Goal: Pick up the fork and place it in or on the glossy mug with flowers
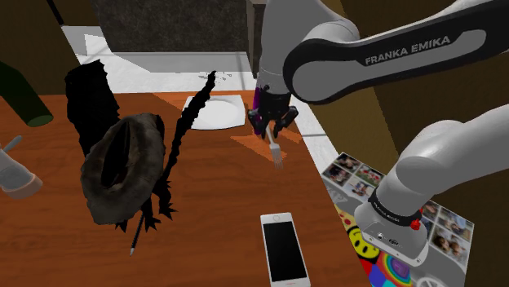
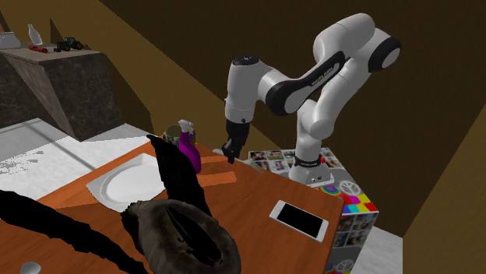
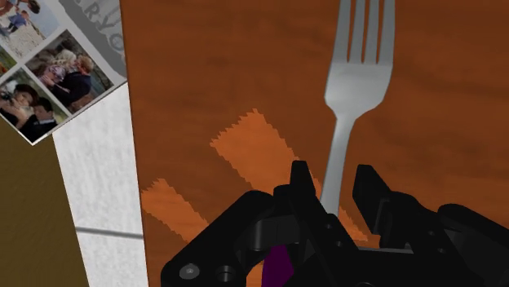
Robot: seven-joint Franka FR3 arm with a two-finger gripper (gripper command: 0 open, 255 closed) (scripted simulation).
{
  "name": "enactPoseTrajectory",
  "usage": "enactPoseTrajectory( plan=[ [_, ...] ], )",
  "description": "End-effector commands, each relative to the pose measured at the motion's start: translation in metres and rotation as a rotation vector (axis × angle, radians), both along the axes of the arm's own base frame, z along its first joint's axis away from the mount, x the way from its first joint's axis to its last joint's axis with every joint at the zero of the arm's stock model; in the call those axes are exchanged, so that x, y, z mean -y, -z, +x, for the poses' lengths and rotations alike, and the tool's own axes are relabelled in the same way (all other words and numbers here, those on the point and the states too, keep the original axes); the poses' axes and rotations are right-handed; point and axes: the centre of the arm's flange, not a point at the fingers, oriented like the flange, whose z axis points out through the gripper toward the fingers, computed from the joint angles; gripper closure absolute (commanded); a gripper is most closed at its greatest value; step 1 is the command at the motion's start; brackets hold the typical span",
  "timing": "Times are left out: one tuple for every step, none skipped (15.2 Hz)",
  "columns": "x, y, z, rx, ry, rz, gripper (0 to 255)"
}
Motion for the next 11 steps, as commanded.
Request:
enactPoseTrajectory(
  plan=[
    [0.001,-0.011,0.001,0.0,0.0,0.0,255],
    [0.001,-0.016,0.001,0.0,0.0,0.0,255],
    [0.001,-0.022,0.001,0.0,0.0,0.0,255],
    [0.001,-0.027,0.001,0.0,0.0,0.0,255],
    [0.001,-0.032,0.001,0.0,0.0,0.0,255],
    [0.001,-0.037,0.001,0.0,0.0,0.0,255],
    [0.001,-0.043,0.001,0.0,0.0,0.0,255],
    [0.001,-0.048,0.001,0.0,0.0,0.0,255],
    [0.001,-0.053,0.001,0.0,0.0,0.0,255],
    [0.001,-0.055,0.0,0.0,0.0,0.0,255],
    [0.01,-0.054,0.009,0.0,0.0,0.0,255]
  ],
)
